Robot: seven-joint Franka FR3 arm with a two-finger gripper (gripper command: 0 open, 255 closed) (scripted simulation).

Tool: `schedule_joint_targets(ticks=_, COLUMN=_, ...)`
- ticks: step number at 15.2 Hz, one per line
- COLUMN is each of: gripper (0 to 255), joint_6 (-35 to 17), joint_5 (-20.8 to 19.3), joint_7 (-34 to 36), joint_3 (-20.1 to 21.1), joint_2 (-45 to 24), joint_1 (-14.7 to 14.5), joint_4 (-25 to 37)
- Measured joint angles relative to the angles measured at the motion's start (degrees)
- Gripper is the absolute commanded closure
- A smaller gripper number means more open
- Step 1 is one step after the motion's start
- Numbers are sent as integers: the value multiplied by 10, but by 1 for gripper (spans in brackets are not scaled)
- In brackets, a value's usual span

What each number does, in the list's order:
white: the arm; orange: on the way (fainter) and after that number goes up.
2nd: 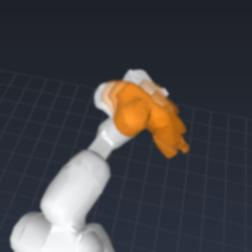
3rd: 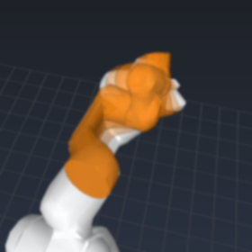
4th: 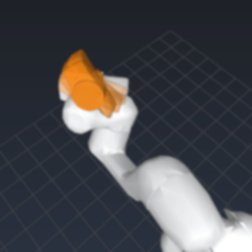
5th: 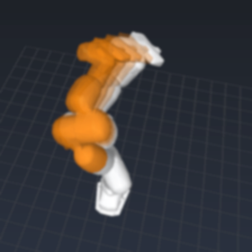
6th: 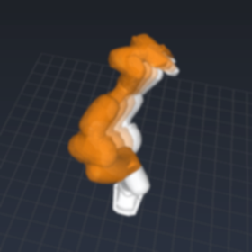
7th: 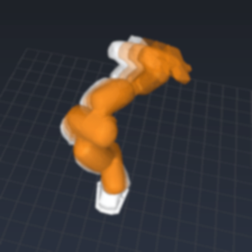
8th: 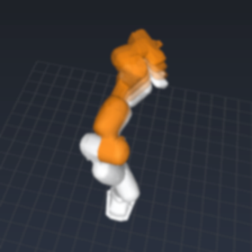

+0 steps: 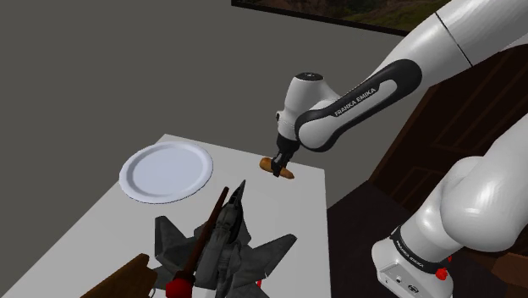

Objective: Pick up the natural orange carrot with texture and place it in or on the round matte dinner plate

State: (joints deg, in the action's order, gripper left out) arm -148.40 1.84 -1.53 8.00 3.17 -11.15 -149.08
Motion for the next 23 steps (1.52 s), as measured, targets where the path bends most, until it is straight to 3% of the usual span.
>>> schedule_joint_targets(ticks=16, gripper=255, joint_6=137, joint_5=14, joint_7=-9, joint_3=-4, joint_2=100, joint_1=-3, joint_4=37)
schedule_joint_targets(ticks=23, gripper=255, joint_6=158, joint_5=-6, joint_7=56, joint_3=30, joint_2=2, joint_1=-20, joint_4=156)
